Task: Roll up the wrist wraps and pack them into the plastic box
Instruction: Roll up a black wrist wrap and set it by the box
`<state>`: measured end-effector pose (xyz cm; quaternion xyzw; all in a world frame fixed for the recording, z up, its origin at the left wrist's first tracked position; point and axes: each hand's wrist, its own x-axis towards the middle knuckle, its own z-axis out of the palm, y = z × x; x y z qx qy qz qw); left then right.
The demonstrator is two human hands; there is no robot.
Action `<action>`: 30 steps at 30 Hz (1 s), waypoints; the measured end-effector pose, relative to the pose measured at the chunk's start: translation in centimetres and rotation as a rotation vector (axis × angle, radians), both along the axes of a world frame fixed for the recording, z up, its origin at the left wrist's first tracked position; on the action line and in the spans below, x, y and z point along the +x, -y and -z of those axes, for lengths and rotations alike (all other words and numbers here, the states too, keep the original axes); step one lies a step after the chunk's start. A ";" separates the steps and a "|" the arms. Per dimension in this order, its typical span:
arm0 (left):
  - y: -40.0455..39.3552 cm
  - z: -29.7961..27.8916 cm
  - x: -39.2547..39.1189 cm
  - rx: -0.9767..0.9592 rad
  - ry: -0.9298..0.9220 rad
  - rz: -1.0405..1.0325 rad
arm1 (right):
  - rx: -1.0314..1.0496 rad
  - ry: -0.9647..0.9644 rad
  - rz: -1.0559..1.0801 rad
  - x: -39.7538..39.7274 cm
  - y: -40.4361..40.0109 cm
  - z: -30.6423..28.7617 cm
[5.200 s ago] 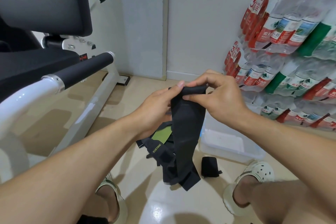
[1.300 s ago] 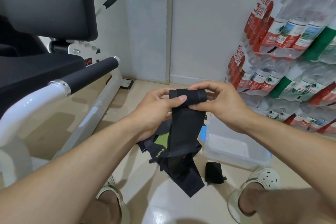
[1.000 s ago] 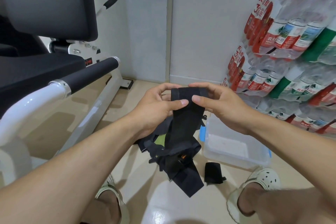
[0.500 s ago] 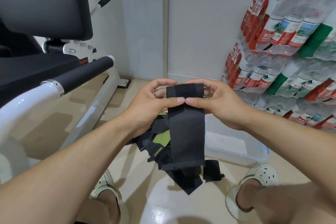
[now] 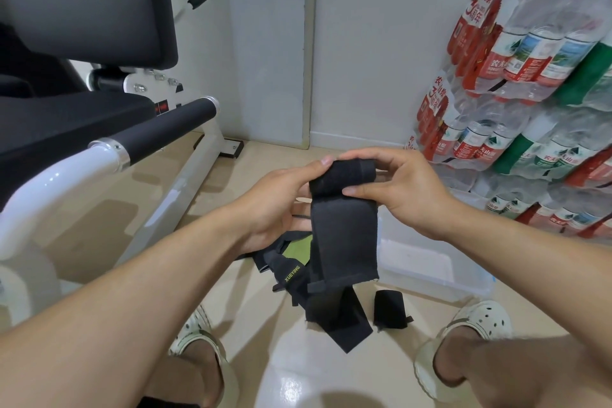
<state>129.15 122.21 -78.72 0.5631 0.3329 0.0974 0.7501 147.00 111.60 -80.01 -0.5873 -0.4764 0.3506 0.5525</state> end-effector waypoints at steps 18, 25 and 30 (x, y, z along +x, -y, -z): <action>-0.7 -0.3 0.5 0.033 0.213 -0.167 | -0.244 -0.237 -0.138 0.9 0.4 -0.3; -0.5 0.3 0.6 0.111 0.207 -0.149 | -0.239 -0.182 -0.076 0.5 0.4 -0.4; -0.7 0.5 0.4 0.038 0.229 -0.177 | -0.171 -0.179 -0.044 0.2 0.1 -0.5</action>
